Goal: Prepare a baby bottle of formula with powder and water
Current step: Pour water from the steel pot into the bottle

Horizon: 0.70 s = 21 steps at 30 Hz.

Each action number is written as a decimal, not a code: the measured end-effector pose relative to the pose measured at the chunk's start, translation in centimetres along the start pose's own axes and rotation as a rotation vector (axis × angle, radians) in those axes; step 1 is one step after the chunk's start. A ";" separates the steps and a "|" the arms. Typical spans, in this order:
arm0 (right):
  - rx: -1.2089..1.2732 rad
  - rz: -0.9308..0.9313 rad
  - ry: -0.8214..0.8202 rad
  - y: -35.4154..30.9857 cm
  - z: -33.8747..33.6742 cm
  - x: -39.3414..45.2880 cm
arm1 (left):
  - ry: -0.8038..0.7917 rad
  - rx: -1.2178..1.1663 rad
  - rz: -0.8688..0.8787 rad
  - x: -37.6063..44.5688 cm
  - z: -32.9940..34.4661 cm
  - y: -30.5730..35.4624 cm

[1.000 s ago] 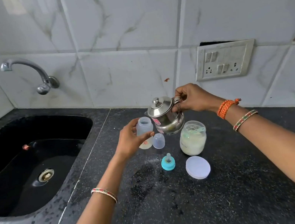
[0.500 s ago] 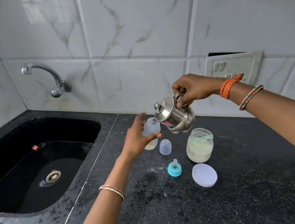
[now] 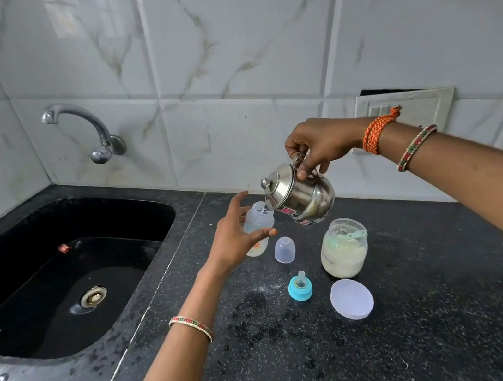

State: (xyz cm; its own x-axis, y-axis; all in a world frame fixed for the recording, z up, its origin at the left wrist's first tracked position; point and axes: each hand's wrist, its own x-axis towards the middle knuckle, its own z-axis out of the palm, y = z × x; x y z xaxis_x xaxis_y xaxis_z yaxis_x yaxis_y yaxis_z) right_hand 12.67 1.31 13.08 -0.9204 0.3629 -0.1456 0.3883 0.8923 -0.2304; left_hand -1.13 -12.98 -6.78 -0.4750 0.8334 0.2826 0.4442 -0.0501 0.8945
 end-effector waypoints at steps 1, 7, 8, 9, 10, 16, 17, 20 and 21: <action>-0.009 0.001 -0.008 -0.1 0.0 0.1 | -0.001 -0.002 0.001 0.0 0.0 -0.1; -0.078 0.007 -0.022 -0.6 0.2 0.7 | -0.005 0.000 0.009 -0.1 -0.1 -0.5; -0.095 0.006 -0.022 -0.7 0.2 0.8 | -0.005 -0.003 0.008 -0.2 -0.1 -0.5; -0.119 0.005 -0.022 -0.8 0.2 0.9 | -0.004 -0.011 0.005 -0.2 -0.2 -0.6; -0.147 0.004 -0.022 -0.9 0.1 1.0 | -0.003 -0.021 0.000 -0.2 -0.3 -0.6; -0.296 -0.016 -0.005 -1.6 -0.2 1.5 | -0.012 -0.035 -0.016 -0.3 -0.5 -0.9; -0.310 -0.024 -0.004 -1.7 -0.3 1.5 | -0.013 -0.036 -0.017 -0.3 -0.5 -0.9; -0.330 -0.035 -0.010 -2.1 -0.2 1.5 | -0.017 -0.038 -0.018 -0.5 -0.6 -0.9; -0.338 -0.038 -0.013 -2.2 -0.2 1.5 | -0.017 -0.039 -0.018 -0.5 -0.6 -0.9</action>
State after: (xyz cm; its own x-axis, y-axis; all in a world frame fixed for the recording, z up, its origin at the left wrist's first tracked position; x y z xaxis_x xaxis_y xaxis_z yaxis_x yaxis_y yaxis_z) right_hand 10.41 -0.04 13.57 -0.9325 0.3258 -0.1558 0.3140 0.9446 0.0957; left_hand -1.73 -13.67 -7.50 -0.4692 0.8438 0.2606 0.4058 -0.0560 0.9122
